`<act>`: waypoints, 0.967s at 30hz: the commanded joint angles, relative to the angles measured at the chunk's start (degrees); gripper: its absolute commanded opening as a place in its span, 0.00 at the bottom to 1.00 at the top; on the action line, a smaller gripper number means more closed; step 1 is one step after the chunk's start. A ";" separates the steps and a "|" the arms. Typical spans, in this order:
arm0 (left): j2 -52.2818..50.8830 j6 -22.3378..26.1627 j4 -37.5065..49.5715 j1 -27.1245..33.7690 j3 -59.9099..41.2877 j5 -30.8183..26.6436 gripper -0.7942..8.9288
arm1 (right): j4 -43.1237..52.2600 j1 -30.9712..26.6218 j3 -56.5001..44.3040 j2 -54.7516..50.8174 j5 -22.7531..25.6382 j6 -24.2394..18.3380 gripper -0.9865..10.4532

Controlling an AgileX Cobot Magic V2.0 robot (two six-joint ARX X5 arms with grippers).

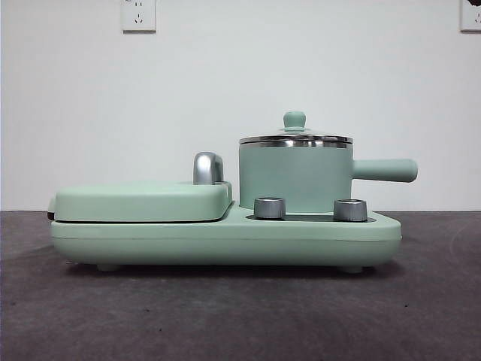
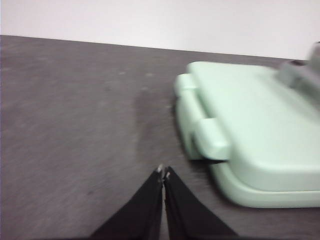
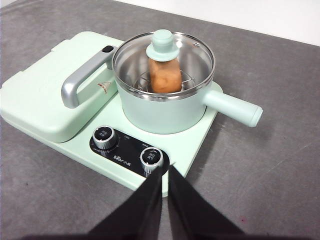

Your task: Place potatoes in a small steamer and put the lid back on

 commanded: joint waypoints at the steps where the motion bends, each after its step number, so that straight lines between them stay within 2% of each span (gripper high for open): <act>1: -2.62 0.11 1.38 1.33 -2.32 -1.40 0.09 | 0.63 0.28 0.48 0.15 0.04 0.31 0.10; 9: -5.07 0.09 3.08 2.58 -5.86 -4.31 0.09 | 0.63 0.28 0.48 0.15 0.04 0.33 0.10; 27: -5.05 0.09 3.21 2.56 -5.84 -4.28 0.09 | 0.61 0.28 0.48 0.15 0.04 0.31 0.10; 29: -5.05 0.09 3.23 2.56 -5.84 -4.28 0.09 | 0.52 0.26 0.48 0.11 0.28 -1.57 0.10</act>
